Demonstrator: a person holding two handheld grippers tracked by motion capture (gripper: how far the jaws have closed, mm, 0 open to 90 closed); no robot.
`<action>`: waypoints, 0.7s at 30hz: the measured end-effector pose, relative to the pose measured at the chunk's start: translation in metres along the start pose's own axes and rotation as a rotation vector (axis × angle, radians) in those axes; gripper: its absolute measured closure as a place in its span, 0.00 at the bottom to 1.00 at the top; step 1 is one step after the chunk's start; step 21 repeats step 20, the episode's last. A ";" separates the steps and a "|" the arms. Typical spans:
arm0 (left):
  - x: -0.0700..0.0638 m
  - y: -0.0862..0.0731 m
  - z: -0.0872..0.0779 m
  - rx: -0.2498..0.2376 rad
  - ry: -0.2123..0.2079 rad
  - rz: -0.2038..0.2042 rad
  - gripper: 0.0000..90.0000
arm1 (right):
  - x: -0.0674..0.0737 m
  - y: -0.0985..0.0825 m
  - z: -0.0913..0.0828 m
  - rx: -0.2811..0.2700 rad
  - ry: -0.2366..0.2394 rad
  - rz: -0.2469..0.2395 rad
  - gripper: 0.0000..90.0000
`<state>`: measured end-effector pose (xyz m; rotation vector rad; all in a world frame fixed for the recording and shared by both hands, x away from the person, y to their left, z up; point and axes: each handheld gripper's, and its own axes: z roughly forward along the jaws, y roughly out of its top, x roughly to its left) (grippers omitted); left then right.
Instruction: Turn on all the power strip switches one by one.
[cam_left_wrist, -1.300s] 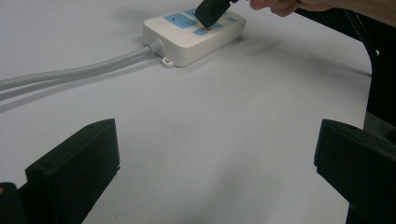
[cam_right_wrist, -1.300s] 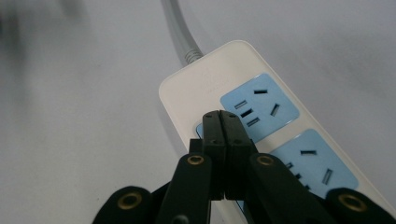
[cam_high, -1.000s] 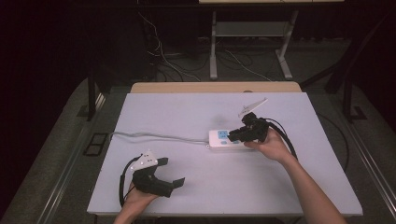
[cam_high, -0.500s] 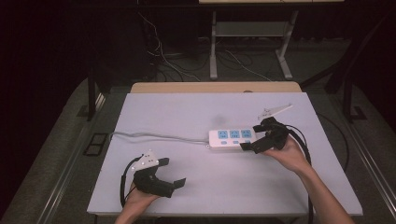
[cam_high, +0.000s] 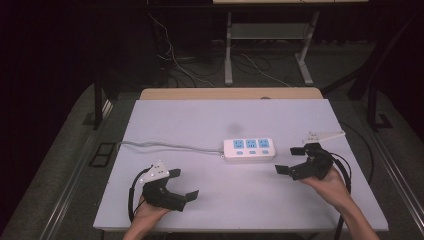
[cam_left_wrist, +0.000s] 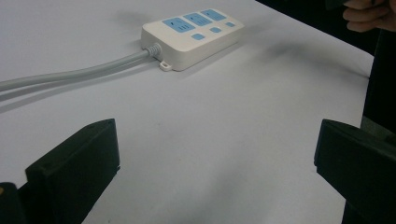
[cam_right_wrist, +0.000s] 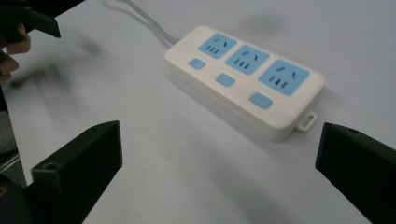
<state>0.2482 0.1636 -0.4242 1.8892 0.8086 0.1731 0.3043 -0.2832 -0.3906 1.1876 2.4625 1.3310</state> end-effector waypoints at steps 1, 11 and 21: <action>0.000 0.000 0.000 0.000 0.000 0.000 0.00 | 0.000 -0.004 -0.002 -0.002 -0.003 0.004 0.00; 0.001 0.000 0.000 0.000 0.004 -0.002 0.00 | 0.005 -0.039 -0.021 -0.058 -0.011 0.058 0.00; 0.001 0.000 0.000 -0.001 0.005 -0.005 0.00 | 0.013 -0.056 -0.026 -0.082 -0.022 0.067 0.00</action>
